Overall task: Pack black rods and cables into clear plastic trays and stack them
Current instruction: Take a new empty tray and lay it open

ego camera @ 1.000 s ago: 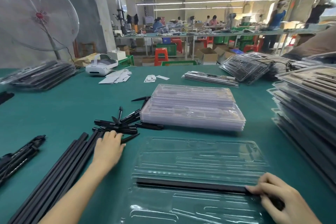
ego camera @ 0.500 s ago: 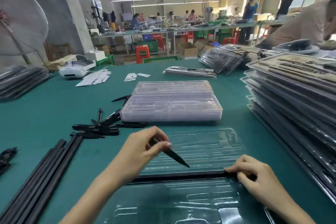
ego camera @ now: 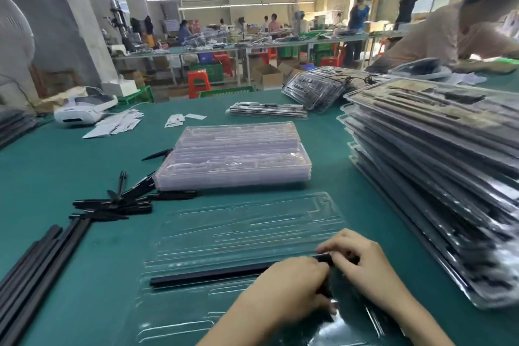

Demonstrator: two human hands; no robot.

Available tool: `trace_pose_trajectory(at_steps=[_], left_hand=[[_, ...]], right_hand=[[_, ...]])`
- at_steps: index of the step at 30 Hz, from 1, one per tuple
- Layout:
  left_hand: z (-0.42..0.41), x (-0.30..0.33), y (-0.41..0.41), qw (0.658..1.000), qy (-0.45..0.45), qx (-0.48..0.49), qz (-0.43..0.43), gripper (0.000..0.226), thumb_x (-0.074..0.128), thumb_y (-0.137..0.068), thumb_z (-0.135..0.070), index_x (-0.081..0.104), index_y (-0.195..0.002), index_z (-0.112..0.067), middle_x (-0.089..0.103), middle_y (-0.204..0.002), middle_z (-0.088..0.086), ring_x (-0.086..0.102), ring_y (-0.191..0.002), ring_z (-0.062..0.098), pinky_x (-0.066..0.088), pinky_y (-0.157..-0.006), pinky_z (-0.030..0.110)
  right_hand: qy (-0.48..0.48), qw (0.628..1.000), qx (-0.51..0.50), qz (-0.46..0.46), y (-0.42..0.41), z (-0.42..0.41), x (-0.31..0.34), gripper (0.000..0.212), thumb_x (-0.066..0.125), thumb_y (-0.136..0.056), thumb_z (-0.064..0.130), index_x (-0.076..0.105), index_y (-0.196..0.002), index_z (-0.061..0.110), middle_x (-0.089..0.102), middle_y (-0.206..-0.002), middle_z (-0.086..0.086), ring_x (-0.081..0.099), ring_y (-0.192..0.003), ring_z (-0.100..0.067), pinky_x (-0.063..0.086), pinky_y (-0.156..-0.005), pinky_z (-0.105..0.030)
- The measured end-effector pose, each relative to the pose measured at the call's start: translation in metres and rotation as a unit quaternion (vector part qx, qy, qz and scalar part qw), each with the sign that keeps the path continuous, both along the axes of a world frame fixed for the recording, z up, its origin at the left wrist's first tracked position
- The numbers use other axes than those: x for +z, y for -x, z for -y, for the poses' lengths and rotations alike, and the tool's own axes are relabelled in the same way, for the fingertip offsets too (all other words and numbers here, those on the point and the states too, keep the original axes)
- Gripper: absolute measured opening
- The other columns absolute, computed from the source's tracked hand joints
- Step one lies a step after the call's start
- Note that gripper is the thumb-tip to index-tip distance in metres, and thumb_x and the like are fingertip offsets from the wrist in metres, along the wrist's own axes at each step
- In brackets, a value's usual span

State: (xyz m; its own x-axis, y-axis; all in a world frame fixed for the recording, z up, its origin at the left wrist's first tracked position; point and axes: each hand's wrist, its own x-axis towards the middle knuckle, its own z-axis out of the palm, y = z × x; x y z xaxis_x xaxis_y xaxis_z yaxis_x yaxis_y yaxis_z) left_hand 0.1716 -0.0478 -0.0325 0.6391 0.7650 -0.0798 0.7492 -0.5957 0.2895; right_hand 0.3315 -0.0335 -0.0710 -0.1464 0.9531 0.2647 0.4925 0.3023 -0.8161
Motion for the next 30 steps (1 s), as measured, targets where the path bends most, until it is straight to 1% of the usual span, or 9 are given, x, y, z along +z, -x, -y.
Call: trace_pose_trajectory(at_steps=[3, 6, 11, 14, 18, 21, 24, 27, 30], left_hand=[[0.004, -0.016, 0.011, 0.996, 0.035, 0.048, 0.074, 0.045, 0.062, -0.089, -0.032, 0.041, -0.123, -0.012, 0.056, -0.117, 0.008, 0.049, -0.109, 0.023, 0.036, -0.086, 0.030], [0.010, -0.017, 0.022, 0.988, 0.040, 0.055, 0.137, 0.030, 0.059, -0.092, -0.024, 0.044, -0.117, -0.016, 0.049, -0.102, -0.003, 0.045, -0.099, 0.014, 0.032, -0.081, 0.023], [0.026, -0.011, 0.072, 0.992, -0.031, 0.051, 0.112, 0.015, 0.048, -0.098, -0.027, 0.054, -0.111, -0.025, 0.047, -0.109, -0.011, 0.043, -0.099, 0.003, 0.031, -0.084, 0.013], [0.036, -0.002, 0.145, 0.981, -0.078, 0.146, 0.104, 0.008, 0.053, -0.094, -0.028, 0.057, -0.101, -0.029, 0.051, -0.096, -0.019, 0.043, -0.088, -0.004, 0.034, -0.081, 0.015], [0.051, 0.004, 0.273, 0.904, -0.165, 0.380, 0.109, 0.014, 0.068, -0.086, -0.015, 0.060, -0.092, -0.025, 0.059, -0.086, -0.013, 0.053, -0.078, 0.006, 0.042, -0.076, 0.023], [0.061, -0.001, 0.366, 0.804, -0.205, 0.559, -0.013, 0.026, 0.065, -0.087, -0.017, 0.060, -0.113, -0.013, 0.060, -0.111, 0.007, 0.052, -0.109, 0.030, 0.041, -0.091, 0.043], [0.078, -0.009, 0.433, 0.731, -0.155, 0.654, -0.112, 0.047, 0.053, -0.095, -0.023, 0.042, -0.137, -0.005, 0.043, -0.138, 0.015, 0.037, -0.126, 0.033, 0.036, -0.098, 0.046], [0.092, -0.025, 0.458, 0.708, -0.085, 0.670, -0.205, 0.057, 0.038, -0.101, -0.032, 0.017, -0.149, -0.010, 0.023, -0.151, 0.010, 0.029, -0.135, 0.027, 0.032, -0.106, 0.040], [0.096, -0.033, 0.462, 0.707, -0.155, 0.661, -0.199, 0.052, 0.044, -0.099, -0.028, 0.028, -0.145, -0.011, 0.040, -0.139, 0.012, 0.041, -0.124, 0.029, 0.033, -0.100, 0.044]], right_hand=[[-0.001, 0.998, -0.025, -0.052, -0.002, -0.001, 0.000, 0.041, 0.062, -0.081, -0.010, 0.076, -0.074, 0.028, 0.063, -0.075, 0.006, 0.053, -0.065, -0.012, 0.041, -0.062, -0.015], [-0.014, 0.999, -0.024, -0.030, -0.001, -0.001, -0.001, 0.042, 0.063, -0.080, -0.010, 0.075, -0.073, 0.029, 0.062, -0.075, 0.010, 0.052, -0.063, -0.009, 0.040, -0.062, -0.014], [-0.039, 0.998, 0.005, 0.041, -0.001, 0.004, -0.003, 0.042, 0.065, -0.080, -0.011, 0.074, -0.073, 0.029, 0.061, -0.081, 0.011, 0.055, -0.066, -0.008, 0.039, -0.060, -0.010], [-0.048, 0.998, 0.011, 0.048, -0.001, 0.003, 0.002, 0.047, 0.067, -0.078, -0.014, 0.075, -0.072, 0.032, 0.062, -0.078, 0.013, 0.054, -0.062, -0.007, 0.039, -0.058, -0.011], [-0.098, 0.992, 0.019, 0.075, 0.011, 0.000, 0.016, 0.059, 0.069, -0.070, -0.019, 0.072, -0.073, 0.040, 0.063, -0.074, 0.013, 0.053, -0.057, -0.010, 0.041, -0.058, -0.015], [-0.128, 0.984, 0.079, 0.091, 0.050, -0.003, 0.033, 0.059, 0.070, -0.067, -0.020, 0.073, -0.071, 0.039, 0.064, -0.075, 0.016, 0.057, -0.064, -0.005, 0.042, -0.061, -0.011], [-0.129, 0.967, 0.197, 0.099, 0.107, -0.006, 0.047, 0.048, 0.070, -0.074, -0.012, 0.074, -0.075, 0.036, 0.064, -0.078, 0.014, 0.061, -0.071, -0.003, 0.043, -0.065, -0.009], [-0.099, 0.933, 0.309, 0.156, 0.169, -0.010, 0.055, 0.032, 0.063, -0.087, 0.008, 0.071, -0.083, 0.039, 0.060, -0.086, 0.017, 0.059, -0.085, 0.000, 0.042, -0.076, -0.012], [-0.092, 0.908, 0.362, 0.190, 0.223, -0.014, 0.059, 0.025, 0.055, -0.091, 0.015, 0.072, -0.094, 0.033, 0.056, -0.092, 0.019, 0.054, -0.090, 0.004, 0.040, -0.082, -0.011]])
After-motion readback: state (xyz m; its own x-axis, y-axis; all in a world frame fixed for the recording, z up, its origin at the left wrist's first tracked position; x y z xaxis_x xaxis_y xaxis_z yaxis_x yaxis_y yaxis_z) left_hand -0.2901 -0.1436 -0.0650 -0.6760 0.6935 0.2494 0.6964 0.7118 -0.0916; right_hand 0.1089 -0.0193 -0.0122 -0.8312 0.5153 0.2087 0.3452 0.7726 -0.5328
